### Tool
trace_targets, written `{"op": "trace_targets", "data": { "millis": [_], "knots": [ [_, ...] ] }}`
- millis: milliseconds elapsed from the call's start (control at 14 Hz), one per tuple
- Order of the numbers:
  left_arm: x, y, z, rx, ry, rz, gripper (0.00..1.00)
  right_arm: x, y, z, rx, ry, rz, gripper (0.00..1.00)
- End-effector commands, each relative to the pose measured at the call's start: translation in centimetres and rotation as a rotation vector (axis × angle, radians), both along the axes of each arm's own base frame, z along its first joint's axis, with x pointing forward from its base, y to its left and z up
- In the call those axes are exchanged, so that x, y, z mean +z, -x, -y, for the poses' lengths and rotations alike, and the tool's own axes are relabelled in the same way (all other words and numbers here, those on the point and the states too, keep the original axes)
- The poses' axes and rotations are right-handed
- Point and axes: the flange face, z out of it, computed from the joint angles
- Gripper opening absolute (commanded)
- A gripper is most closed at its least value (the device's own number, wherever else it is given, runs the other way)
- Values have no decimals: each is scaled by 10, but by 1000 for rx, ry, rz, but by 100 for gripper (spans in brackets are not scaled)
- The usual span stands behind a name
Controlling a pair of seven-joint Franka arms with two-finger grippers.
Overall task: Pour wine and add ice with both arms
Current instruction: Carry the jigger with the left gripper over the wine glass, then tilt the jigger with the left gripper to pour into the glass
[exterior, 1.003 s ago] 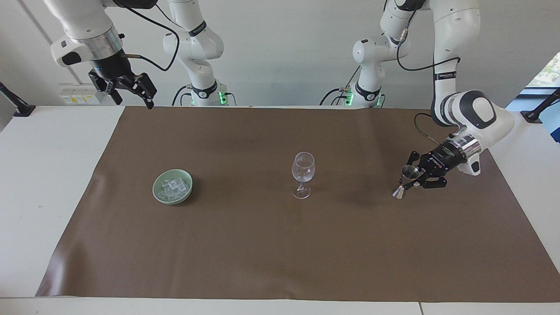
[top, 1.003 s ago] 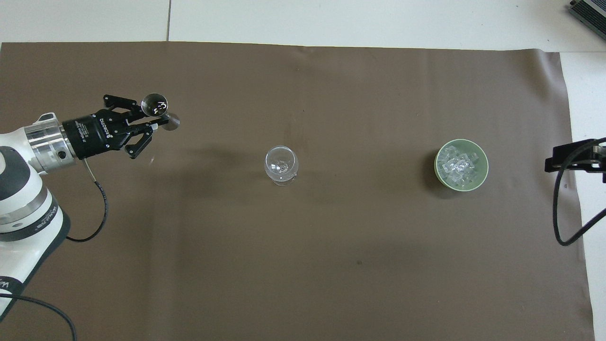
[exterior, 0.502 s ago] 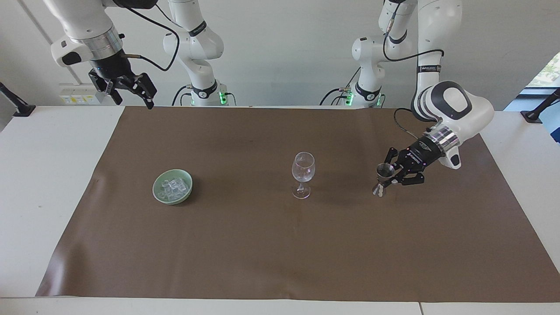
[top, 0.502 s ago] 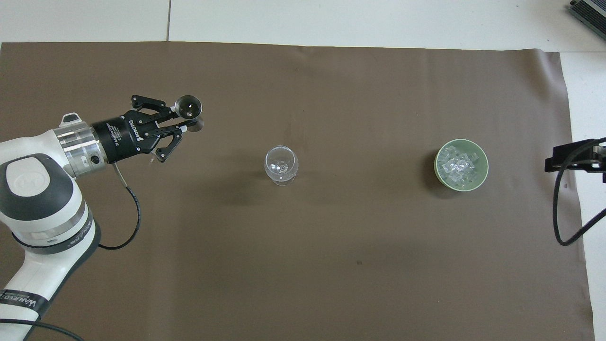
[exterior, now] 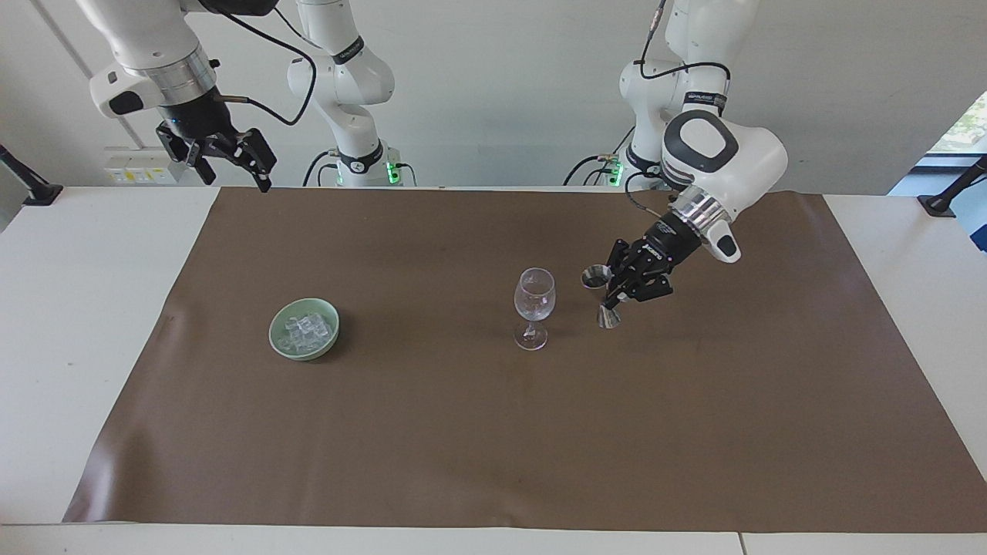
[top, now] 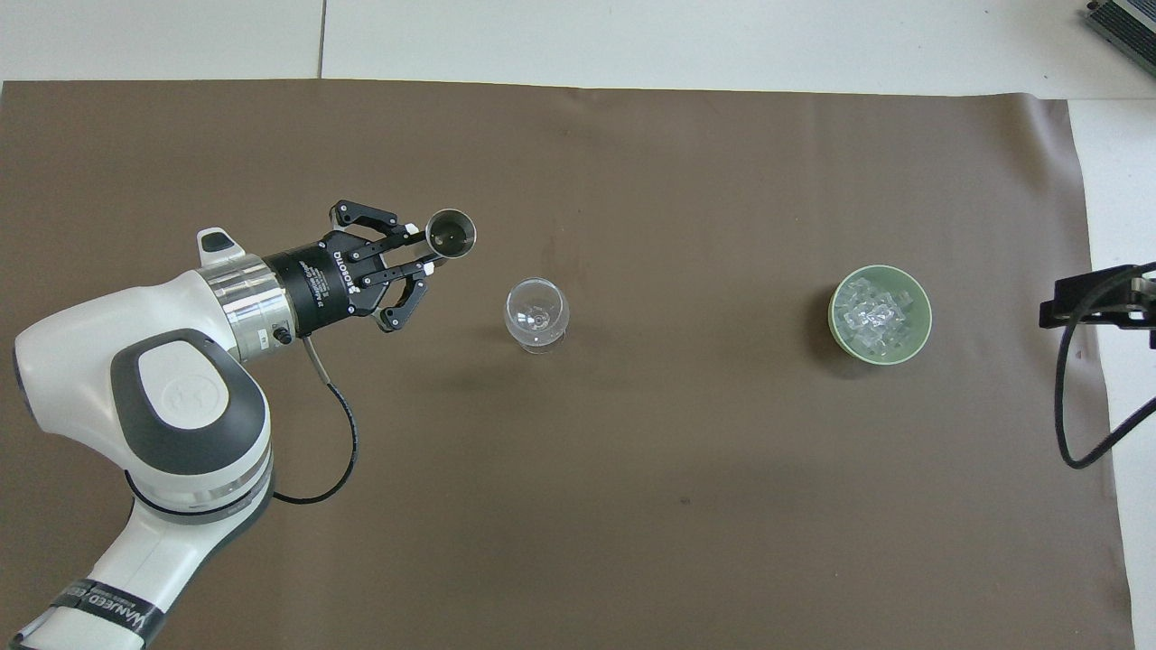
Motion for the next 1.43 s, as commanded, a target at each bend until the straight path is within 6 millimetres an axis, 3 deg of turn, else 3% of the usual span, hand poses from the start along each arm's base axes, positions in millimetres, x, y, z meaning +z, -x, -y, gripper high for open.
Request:
{"op": "trace_targets", "data": {
  "millis": [0,215,502,1075,1362],
  "knots": [
    [7,14,17,-19,-71,41,0,2,6,0,19,-7,1,100],
    [7,15,25,-63,-136,78,0,2,6,0,19,-7,1,100],
    [13,24,51,-100,-234,167,0,2,6,0,19,-7,1,100],
    [23,24,60,-163,-420,341,0,2,6,0,19,-7,1,100],
    [17,30,63,-204,-483,413,0,2,6,0,19,-7,1,100]
  ]
}}
